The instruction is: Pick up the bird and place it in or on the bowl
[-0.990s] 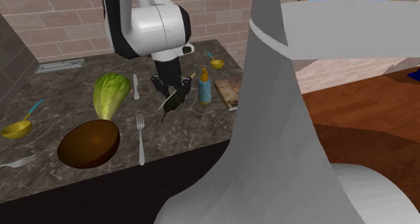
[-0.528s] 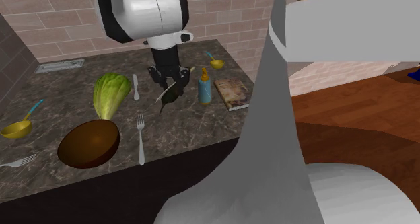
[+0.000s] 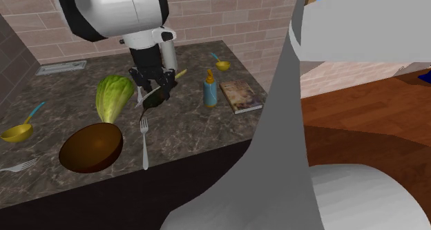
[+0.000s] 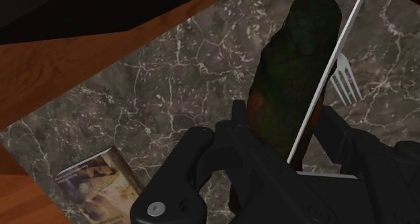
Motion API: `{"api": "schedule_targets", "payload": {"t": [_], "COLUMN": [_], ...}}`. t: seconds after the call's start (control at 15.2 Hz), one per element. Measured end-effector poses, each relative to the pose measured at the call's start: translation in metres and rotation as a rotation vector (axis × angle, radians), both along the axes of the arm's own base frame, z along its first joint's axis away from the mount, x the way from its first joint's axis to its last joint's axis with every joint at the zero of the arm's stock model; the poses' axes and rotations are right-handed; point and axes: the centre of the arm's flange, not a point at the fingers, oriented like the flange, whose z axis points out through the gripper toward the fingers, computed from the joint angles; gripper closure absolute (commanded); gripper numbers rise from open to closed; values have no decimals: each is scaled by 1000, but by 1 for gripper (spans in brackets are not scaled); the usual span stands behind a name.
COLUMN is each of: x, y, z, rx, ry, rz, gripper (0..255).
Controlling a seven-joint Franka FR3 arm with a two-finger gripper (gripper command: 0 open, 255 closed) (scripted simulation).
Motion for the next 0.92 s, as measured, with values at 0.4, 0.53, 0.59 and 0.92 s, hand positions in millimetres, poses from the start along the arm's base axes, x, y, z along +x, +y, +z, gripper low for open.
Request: {"api": "schedule_targets", "payload": {"t": [0.4, 0.53, 0.59, 0.92], "x": [-22, -31, -35, -54], "y": [79, 104, 117, 178], "z": [-2, -2, -1, 2], "rx": [0, 0, 0, 0], "ry": [1, 0, 0, 0], "rz": [1, 1, 1, 0], "gripper": [255, 255, 255, 255]}}
